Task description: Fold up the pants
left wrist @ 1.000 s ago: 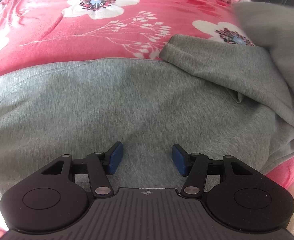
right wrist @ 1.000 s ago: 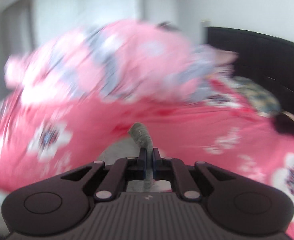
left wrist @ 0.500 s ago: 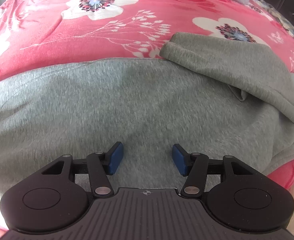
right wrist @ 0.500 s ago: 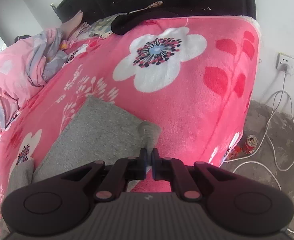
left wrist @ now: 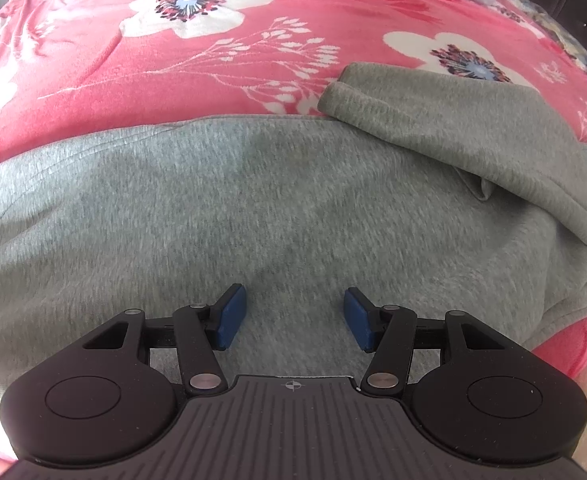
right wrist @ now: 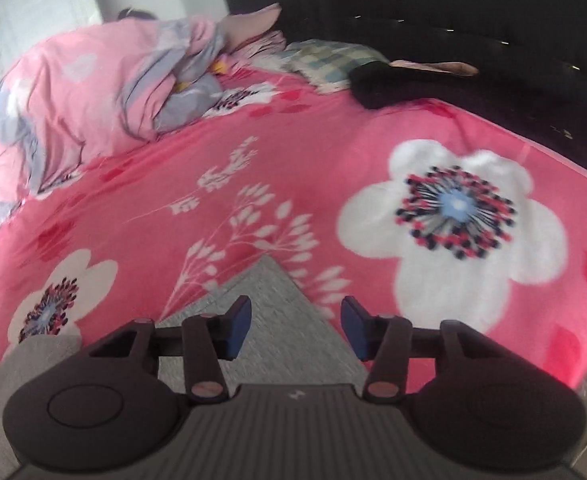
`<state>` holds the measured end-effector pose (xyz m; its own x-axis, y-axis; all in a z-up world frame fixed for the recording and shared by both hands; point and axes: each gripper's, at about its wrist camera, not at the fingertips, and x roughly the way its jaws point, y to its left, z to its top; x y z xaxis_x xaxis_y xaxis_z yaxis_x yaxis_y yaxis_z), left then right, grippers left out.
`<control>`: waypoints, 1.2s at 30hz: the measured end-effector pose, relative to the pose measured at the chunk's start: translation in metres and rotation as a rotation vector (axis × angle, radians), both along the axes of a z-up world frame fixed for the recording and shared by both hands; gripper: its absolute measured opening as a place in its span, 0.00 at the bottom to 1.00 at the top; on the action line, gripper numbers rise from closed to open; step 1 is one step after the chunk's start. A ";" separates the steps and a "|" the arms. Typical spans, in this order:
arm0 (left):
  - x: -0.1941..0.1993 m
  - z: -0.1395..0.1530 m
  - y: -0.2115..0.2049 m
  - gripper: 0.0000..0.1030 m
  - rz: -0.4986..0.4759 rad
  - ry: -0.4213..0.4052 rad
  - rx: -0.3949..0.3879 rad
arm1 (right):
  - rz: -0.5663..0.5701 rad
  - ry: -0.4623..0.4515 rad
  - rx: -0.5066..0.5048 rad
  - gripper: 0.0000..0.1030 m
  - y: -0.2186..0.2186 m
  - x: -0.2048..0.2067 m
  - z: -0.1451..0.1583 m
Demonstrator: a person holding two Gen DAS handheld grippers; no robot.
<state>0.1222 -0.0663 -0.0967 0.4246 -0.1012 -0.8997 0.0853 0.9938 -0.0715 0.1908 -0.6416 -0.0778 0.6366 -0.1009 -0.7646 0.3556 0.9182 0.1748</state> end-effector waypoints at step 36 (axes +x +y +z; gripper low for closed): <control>0.002 0.001 0.006 1.00 0.049 0.008 -0.035 | 0.782 -0.004 -0.075 1.00 0.273 0.021 0.060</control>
<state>0.1244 -0.0599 -0.0962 0.4222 -0.1118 -0.8996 0.0358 0.9936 -0.1067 0.2121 -0.3683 -0.0173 0.5470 0.3260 -0.7711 -0.3992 0.9112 0.1020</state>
